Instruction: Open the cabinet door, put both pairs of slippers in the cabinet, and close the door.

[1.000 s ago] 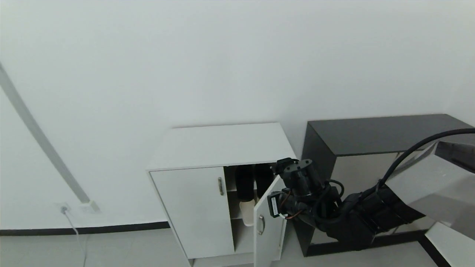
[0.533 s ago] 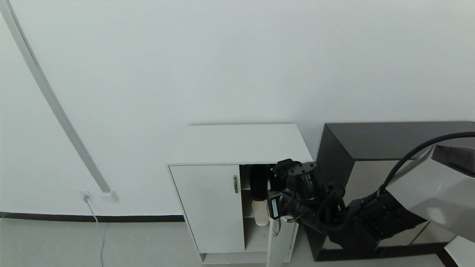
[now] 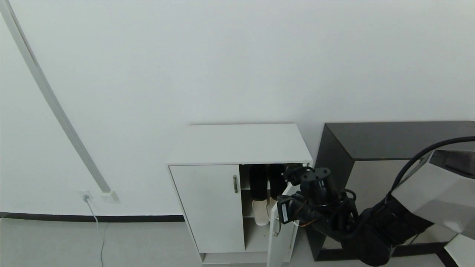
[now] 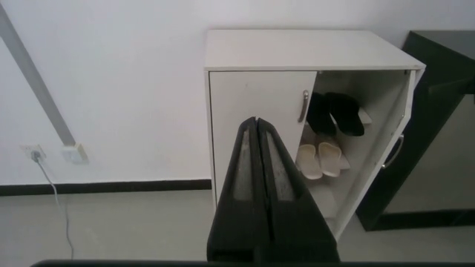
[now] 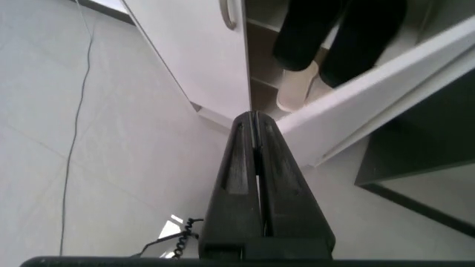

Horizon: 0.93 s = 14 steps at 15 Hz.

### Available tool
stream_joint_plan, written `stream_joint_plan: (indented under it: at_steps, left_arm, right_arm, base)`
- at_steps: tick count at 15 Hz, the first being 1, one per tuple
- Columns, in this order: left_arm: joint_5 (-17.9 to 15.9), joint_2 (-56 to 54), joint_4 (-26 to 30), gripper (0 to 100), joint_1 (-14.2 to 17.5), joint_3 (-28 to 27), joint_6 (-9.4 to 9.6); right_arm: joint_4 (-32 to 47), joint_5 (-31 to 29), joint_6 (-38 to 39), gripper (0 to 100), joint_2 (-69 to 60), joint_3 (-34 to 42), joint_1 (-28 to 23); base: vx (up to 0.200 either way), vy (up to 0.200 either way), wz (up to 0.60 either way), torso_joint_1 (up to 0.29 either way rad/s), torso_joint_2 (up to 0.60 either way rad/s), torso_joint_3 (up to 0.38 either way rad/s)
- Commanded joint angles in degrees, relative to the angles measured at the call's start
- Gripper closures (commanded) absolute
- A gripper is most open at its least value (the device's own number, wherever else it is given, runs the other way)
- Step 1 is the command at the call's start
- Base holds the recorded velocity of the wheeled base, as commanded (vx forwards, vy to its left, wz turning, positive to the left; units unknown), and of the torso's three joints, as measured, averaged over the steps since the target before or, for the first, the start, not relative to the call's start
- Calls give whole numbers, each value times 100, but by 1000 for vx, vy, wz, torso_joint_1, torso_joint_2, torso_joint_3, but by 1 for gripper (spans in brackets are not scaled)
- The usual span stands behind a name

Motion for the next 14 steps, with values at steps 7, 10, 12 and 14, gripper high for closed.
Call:
stream_joint_plan:
  at_steps: [7,10,12,14]
  left_arm:
    - [2,7,0,100,0,1,4]
    - [2,7,0,100,0,1,4]
    - [2,7,0,100,0,1,4]
    - [2,7,0,100,0,1,4]
  right_arm:
    - [-2281,38,-398,100,-467,2910,74]
    - [-2808,161,-398,100,-203,3455,65]
    - [-3186,161,-407,100,307,3385,65]
    - [-3670,161,-495,100,940,3130,57]
  base:
    - [171,0,0,2,0,3]
    - [0,0,0,0,0,0]
    - [0,0,0,0,0,0]
    - [0,0,0,0,0,0]
